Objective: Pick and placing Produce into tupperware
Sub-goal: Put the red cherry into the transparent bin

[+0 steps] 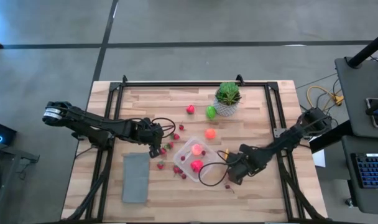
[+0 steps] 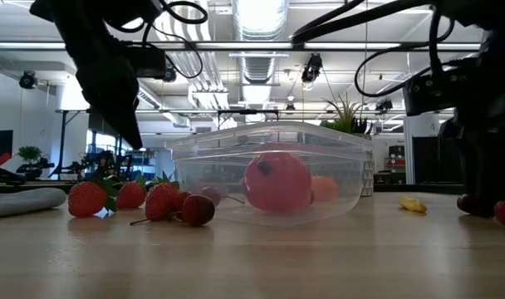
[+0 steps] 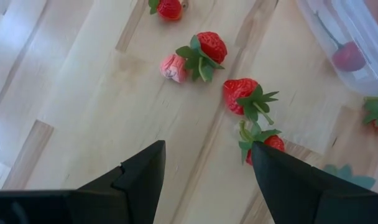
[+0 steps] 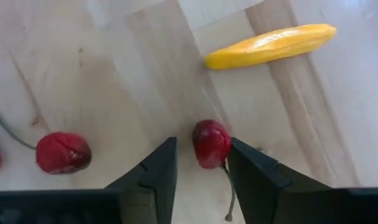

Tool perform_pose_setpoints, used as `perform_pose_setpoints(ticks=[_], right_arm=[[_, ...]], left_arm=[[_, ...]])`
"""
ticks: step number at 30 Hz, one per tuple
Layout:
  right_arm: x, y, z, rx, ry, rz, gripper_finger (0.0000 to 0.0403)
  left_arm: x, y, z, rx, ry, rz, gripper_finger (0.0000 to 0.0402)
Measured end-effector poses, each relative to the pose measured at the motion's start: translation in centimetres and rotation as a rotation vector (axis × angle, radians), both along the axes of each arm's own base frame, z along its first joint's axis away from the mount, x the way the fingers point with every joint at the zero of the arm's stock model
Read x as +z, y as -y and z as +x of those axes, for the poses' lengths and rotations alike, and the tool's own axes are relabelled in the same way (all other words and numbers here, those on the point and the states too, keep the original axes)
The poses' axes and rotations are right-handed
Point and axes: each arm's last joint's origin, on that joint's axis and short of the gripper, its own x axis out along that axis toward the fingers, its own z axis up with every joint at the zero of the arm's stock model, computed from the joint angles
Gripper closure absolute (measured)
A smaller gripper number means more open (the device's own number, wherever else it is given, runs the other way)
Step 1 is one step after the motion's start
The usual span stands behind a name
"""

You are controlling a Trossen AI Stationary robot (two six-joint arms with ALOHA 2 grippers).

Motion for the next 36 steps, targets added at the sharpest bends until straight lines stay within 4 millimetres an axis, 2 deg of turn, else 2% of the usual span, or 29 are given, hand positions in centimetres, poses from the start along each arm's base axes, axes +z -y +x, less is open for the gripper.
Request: perform_pose_setpoints(ticks=[10, 20, 26, 32, 36], right_arm=[[0.0, 0.6, 0.5, -0.018, 0.011, 0.011, 0.0296], [0.0, 0.6, 0.5, -0.023, 0.016, 0.018, 0.0337], [0.2, 0.7, 0.5, -0.024, 0.02, 0.019, 0.0341], [1.9, 0.6, 0.6, -0.024, 0.075, 0.049, 0.034], [4.3, 0.5, 1.0, -0.027, 0.158, 0.088, 0.034]], left_arm=[[0.0, 0.0, 0.0, 0.001, -0.001, -0.001, 0.0178], [-0.1, 0.0, 0.0, 0.001, -0.003, 0.0, 0.0178], [-0.1, 0.0, 0.0, 0.001, -0.003, 0.0, 0.0178], [0.0, 0.0, 0.0, 0.0, 0.005, -0.002, 0.0178], [0.0, 0.0, 0.1, -0.003, 0.013, -0.008, 0.0178]])
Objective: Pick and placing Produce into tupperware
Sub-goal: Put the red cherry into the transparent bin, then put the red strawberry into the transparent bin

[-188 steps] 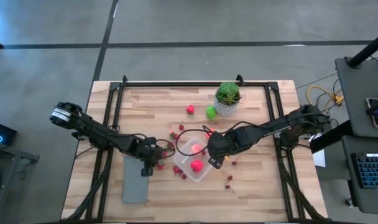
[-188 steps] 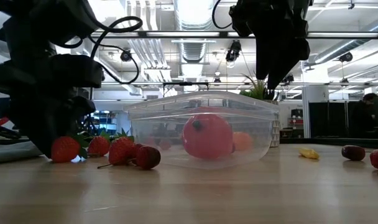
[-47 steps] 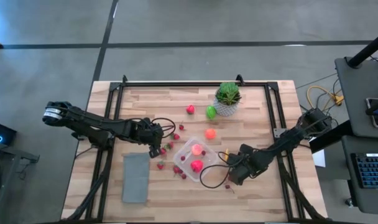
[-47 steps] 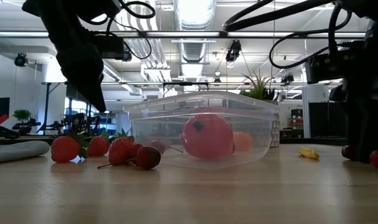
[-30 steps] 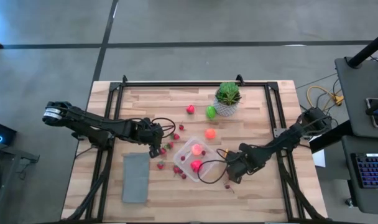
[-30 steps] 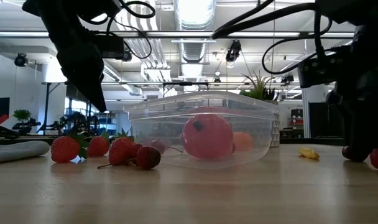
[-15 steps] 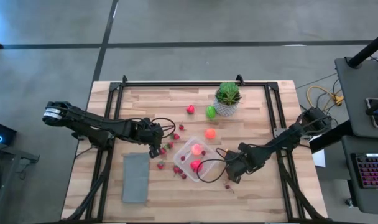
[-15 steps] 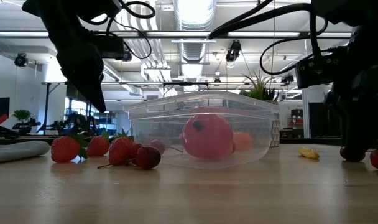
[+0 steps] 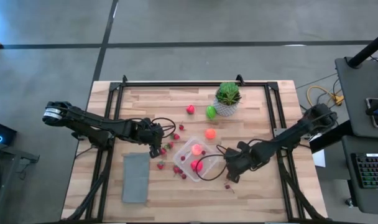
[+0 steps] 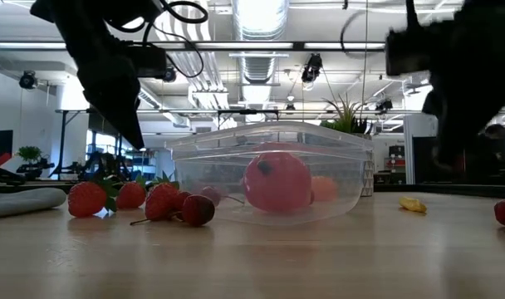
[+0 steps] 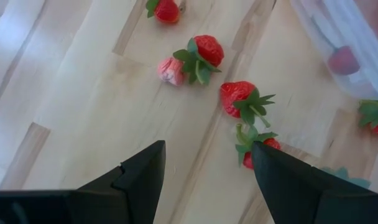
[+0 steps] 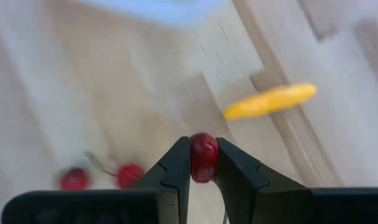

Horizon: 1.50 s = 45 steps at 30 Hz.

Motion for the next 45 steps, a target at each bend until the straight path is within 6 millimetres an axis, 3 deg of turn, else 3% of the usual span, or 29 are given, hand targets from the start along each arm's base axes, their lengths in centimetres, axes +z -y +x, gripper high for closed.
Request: perform_pose_setpoints(ticks=[5, 13, 18, 25, 30, 37, 45], right_arm=[[3.0, 1.3, 0.8, -0.025, 0.116, 0.01, 0.034], [4.9, 5.4, 4.2, 0.001, 0.311, 0.16, 0.0339], [4.7, 6.5, 6.3, 0.047, 0.31, 0.211, 0.0339], [3.1, 6.1, 9.2, 0.099, 0.239, 0.297, 0.0337], [3.0, 6.2, 10.7, 0.084, 0.209, 0.283, 0.0293], [4.8, 6.8, 10.4, 0.012, 0.222, 0.113, 0.0197], [9.2, 7.8, 7.3, -0.141, 0.305, -0.017, 0.0143]], left_arm=[[0.0, 0.1, 0.3, -0.027, 0.037, -0.016, 0.0178], [-0.1, 0.1, 0.6, -0.03, 0.071, -0.019, 0.0178], [-0.1, 0.1, 0.5, -0.029, 0.068, -0.019, 0.0178], [-0.7, 0.1, 0.8, -0.022, 0.038, -0.022, 0.0178], [-1.3, 0.2, 1.0, -0.025, 0.004, -0.067, 0.0178], [-1.8, 0.5, 0.8, 0.02, -0.038, -0.183, 0.0178], [-1.6, 0.6, 0.7, 0.378, 0.003, -0.392, 0.0178]])
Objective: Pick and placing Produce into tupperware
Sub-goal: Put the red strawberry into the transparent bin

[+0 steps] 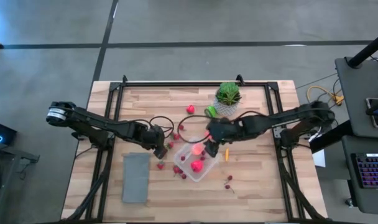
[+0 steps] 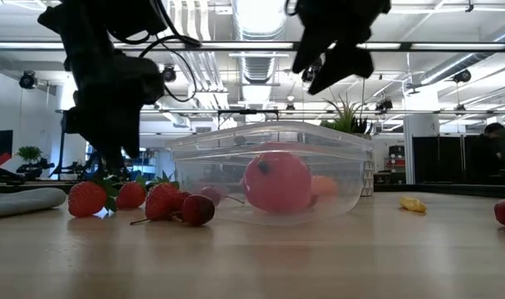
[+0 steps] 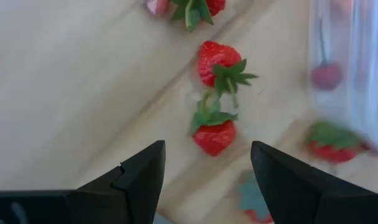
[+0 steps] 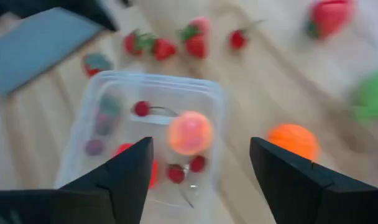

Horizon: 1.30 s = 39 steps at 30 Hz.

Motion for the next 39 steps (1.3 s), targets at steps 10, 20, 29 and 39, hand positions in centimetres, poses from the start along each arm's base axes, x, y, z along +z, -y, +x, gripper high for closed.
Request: perform_pose_setpoints(ticks=[10, 20, 29, 39], right_arm=[[1.9, 1.0, -4.0, -0.136, 0.013, -0.076, 0.0137], [0.2, 1.3, -6.0, -0.211, -0.005, -0.028, 0.0138], [-0.6, 1.4, -6.4, -0.229, -0.019, -0.018, 0.0134], [-0.7, 1.4, -6.2, -0.222, -0.027, -0.024, 0.014]], left_arm=[[-1.9, 1.1, 0.9, 0.048, -0.066, -0.062, 0.0178], [-2.8, 1.8, 2.8, 0.038, -0.068, -0.053, 0.0178], [-3.9, 1.9, 3.1, 0.039, -0.104, -0.035, 0.0178], [-3.7, 1.8, 3.7, 0.054, -0.038, -0.006, 0.0179]])
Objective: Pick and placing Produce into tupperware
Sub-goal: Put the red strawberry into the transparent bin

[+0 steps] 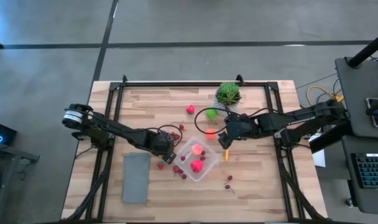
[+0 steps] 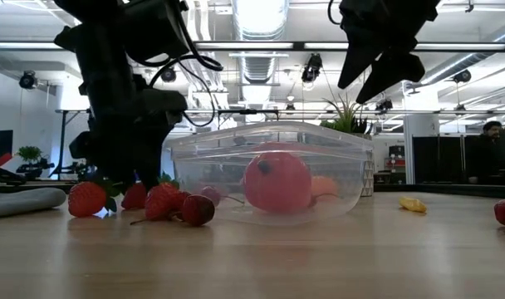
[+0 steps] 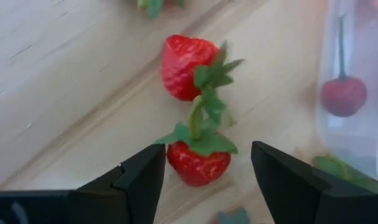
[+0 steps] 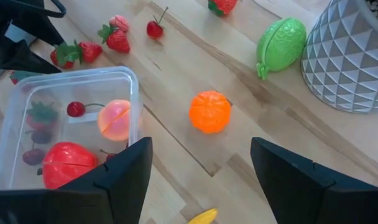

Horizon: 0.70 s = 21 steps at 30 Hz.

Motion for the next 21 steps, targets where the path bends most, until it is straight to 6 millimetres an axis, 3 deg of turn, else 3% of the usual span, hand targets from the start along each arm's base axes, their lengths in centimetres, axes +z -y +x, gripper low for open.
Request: perform_pose_setpoints(ticks=[10, 21], right_arm=[[-0.16, -0.02, 0.1, 0.007, -0.009, -0.006, 0.014], [-0.26, -0.01, 0.07, 0.009, -0.013, -0.007, 0.014]], left_arm=[[-0.9, 0.01, 0.14, 0.001, -0.037, 0.017, 0.0185], [-0.83, -0.08, 0.07, 0.004, -0.032, 0.031, 0.026]])
